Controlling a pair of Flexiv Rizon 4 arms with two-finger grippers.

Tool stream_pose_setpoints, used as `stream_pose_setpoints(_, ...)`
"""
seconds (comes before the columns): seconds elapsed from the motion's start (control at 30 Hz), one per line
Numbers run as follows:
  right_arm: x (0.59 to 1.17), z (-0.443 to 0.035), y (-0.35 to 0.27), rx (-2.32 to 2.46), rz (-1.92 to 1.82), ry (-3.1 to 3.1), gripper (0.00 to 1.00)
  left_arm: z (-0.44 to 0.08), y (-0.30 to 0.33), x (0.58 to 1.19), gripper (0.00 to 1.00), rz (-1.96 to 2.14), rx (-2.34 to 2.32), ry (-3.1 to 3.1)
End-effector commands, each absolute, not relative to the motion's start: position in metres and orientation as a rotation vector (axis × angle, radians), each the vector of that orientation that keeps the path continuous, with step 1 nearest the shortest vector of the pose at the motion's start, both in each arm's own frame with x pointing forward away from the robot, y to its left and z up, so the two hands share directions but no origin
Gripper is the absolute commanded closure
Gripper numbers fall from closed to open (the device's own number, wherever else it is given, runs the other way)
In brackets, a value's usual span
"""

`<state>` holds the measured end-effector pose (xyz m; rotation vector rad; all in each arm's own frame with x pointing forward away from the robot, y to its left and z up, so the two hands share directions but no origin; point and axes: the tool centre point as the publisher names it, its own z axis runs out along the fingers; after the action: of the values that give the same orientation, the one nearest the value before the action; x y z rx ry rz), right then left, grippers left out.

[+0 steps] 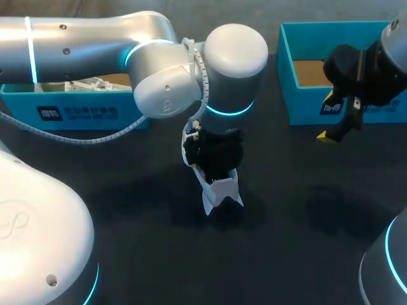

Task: Take the shoe out of the shoebox, open the shoe tongue, remove and reinsert the insole, then place the shoe into the shoebox

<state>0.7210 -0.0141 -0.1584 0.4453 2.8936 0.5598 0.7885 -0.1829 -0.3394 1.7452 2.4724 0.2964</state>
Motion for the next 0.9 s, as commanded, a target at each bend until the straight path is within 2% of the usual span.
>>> stream_pose_setpoints(0.03,0.723,-0.159,-0.013,0.447,0.556,2.897,0.0,-0.34,-0.183,0.791,0.0,0.292,1.748,2.476)
stream_pose_setpoints(0.9,0.723,-0.159,-0.013,0.447,0.556,2.897,0.0,-0.31,-0.176,0.819,0.0,0.228,1.724,2.468)
